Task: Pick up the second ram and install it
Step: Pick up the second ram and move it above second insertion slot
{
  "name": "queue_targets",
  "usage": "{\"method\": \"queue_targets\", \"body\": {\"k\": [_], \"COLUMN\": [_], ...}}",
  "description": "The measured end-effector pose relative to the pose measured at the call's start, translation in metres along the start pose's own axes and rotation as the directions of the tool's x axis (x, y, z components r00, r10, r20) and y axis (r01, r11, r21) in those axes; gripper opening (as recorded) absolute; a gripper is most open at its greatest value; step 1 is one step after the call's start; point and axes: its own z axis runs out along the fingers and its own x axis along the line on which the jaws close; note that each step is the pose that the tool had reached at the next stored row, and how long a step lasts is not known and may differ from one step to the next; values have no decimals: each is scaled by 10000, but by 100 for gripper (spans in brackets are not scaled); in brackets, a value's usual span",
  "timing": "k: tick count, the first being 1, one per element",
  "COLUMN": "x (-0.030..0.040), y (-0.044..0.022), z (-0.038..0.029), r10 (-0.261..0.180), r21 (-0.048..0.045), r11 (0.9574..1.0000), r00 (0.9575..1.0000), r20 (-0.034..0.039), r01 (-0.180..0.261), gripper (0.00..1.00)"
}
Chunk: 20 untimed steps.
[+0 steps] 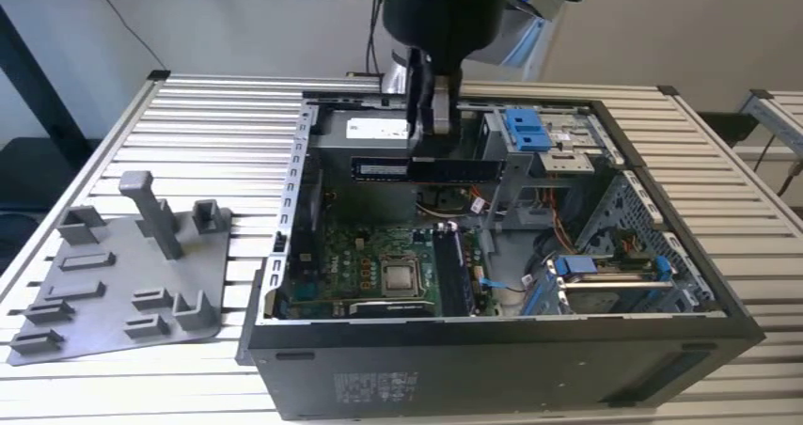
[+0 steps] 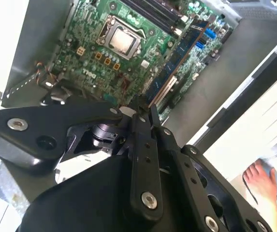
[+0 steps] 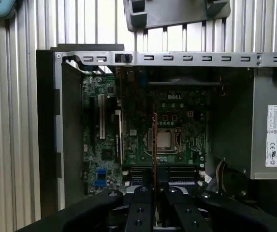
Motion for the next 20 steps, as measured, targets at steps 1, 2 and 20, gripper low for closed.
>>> {"method": "queue_targets", "body": {"k": [1,2,20], "x": [-1,-1,-12], "y": [-45,-90,-765], "z": [-1,-1,-10], "r10": [1,1,1], "r21": [0,0,-5], "r11": [10000,10000,10000], "r00": [10000,10000,10000], "r20": [0,0,0], "r01": [-1,-1,-1], "gripper": [14,14,14]}}
